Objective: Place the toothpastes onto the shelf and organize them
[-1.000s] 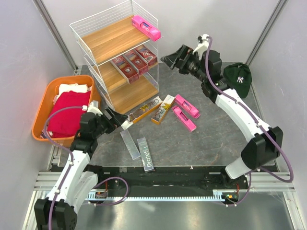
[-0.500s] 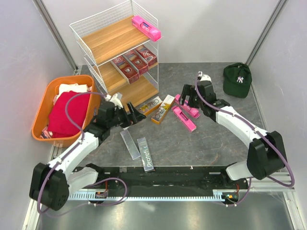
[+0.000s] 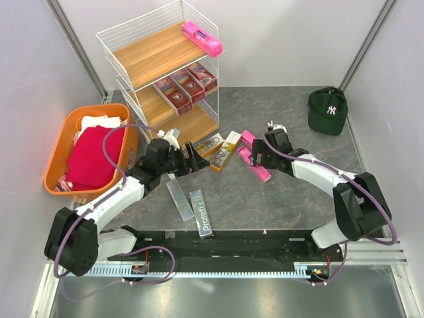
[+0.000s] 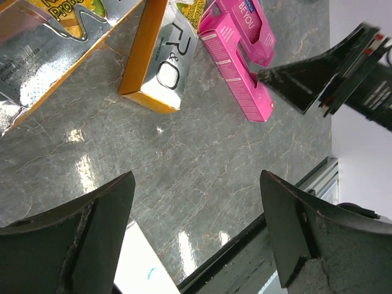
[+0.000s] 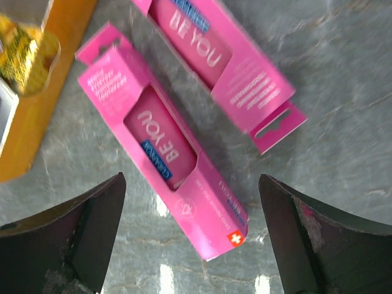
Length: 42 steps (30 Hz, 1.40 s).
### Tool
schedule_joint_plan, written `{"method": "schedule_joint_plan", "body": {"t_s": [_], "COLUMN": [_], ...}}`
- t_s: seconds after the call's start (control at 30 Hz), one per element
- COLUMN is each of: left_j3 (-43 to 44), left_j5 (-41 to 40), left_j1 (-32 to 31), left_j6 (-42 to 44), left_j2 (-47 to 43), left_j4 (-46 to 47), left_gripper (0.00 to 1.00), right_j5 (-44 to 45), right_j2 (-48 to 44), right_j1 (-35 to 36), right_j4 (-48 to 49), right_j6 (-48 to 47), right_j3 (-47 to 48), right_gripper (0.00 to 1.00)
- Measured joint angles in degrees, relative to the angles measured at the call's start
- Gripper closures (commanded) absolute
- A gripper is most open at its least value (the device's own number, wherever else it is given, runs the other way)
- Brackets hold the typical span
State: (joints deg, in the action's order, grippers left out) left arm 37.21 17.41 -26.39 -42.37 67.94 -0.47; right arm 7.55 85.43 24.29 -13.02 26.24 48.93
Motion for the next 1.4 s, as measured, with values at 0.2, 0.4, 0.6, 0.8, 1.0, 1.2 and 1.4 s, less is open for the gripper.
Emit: {"method": "schedule_joint_plan", "body": {"t_s": [0.2, 0.4, 0.6, 0.8, 1.0, 1.2, 1.4], "left_j3": [0.0, 0.0, 0.0, 0.0, -0.02, -0.09, -0.11], "left_j5": [0.0, 0.0, 0.0, 0.28, 2.54, 6.67, 9.27], "left_j1": [0.0, 0.0, 0.0, 0.0, -0.04, -0.04, -0.5], "left_j6": [0.0, -0.02, -0.04, -0.26, -1.68, -4.37, -7.04], "left_j2": [0.17, 0.22, 0.2, 0.2, 0.26, 2.23, 4.79], "left_j4": [0.83, 0.92, 1.03, 1.2, 4.17, 10.21, 15.45], "left_gripper": [0.11, 0.11, 0.11, 0.11, 0.11, 0.11, 0.11], "right_j5": [-0.17, 1.05, 5.33, 6.99, 8.24, 7.76, 6.38], "right_j2": [1.42, 4.94, 5.99, 3.91, -5.09, -10.58, -10.51], "right_j1": [4.0, 8.04, 11.26, 14.14, 16.11, 19.56, 25.09], "right_j4": [0.02, 0.04, 0.02, -0.96, -1.18, -0.9, -0.83], "right_j6": [0.04, 0.07, -0.17, -0.02, -0.59, -1.05, -0.96], "right_j3": [-1.68, -1.68, -1.68, -1.7, -1.92, -1.7, -0.46], "right_gripper": [0.08, 0.19, 0.55, 0.64, 0.66, 0.66, 0.66]}}
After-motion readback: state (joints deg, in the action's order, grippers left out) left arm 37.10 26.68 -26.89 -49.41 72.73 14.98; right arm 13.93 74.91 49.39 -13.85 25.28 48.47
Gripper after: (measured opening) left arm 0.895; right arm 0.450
